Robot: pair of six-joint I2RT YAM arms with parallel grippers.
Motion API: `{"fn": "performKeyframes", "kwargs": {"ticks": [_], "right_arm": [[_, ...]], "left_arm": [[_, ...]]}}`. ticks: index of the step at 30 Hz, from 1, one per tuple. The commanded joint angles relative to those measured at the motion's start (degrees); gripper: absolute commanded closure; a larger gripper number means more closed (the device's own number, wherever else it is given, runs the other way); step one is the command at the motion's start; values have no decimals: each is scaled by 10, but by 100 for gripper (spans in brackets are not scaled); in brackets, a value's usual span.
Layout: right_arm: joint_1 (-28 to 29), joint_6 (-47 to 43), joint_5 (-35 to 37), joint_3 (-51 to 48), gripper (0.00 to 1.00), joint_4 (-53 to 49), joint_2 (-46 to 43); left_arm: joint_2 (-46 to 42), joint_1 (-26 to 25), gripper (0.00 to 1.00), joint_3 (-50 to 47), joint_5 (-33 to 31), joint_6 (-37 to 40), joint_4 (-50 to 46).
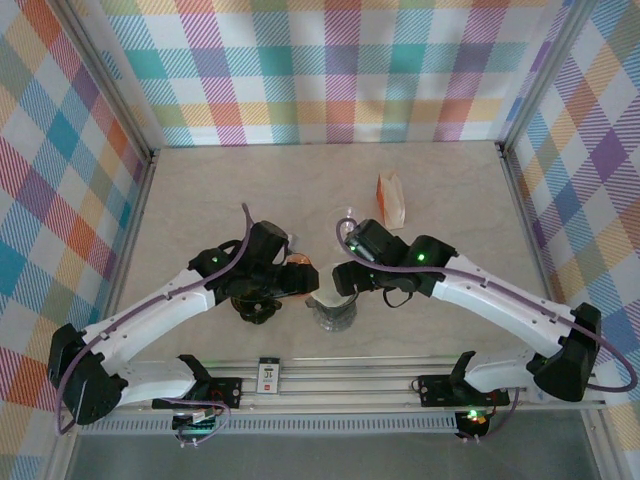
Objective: Place the coffee filter in the dripper
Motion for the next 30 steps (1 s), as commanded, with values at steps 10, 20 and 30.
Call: {"fn": "performKeyframes", "kwargs": {"ticks": [10,20,30], "right_arm": [[-3,-1,65,6,13,1,-81],[-7,24,144,-47,11,-5,-133],[-47,36,87,-114,7,7,-197]], "left_arm": [[-73,17,37,37,-68,3,-60],[-100,62,36,12,-248,39,-52],[92,164,35,25,-93,131,25]]}}
